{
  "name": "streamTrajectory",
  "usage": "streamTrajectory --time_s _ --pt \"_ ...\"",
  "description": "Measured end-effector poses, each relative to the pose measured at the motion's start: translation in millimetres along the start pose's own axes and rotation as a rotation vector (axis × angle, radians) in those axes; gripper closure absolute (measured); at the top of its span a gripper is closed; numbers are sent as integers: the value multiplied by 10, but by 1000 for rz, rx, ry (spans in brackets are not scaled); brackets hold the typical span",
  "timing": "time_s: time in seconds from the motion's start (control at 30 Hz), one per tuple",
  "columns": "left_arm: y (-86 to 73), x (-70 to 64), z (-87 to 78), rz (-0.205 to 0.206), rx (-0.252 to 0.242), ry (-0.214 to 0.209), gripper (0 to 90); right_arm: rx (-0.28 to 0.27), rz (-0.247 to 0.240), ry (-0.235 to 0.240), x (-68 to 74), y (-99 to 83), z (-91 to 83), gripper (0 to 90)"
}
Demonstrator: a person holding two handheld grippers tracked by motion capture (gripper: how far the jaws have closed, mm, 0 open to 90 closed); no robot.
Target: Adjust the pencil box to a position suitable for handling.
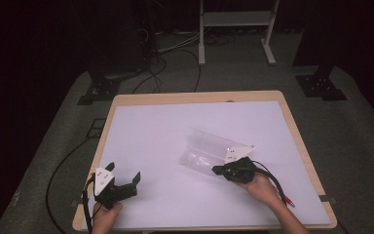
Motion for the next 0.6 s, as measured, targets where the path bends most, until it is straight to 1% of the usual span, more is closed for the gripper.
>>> streamTrajectory --time_s 0.07,0.17,0.37,0.6 --pt "0 0 0 0 0 0 0 9 8 7 3 -39 17 872" --pt "1 -1 -1 2 -1 1 0 11 7 6 2 -53 24 873" --pt "0 -1 0 2 -1 1 0 23 22 12 4 -96 36 873" --pt "0 -2 0 3 -1 2 0 39 38 32 24 -169 84 872"
Point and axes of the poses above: each handheld gripper's, and its own axes: z roughly forward along the jaws, y roughly out of its top, x roughly to its left, the point moved 9 cm from there along z, roughly forward along the jaws, and after that the axes turned 7 degrees about y, right-handed, at the moved point
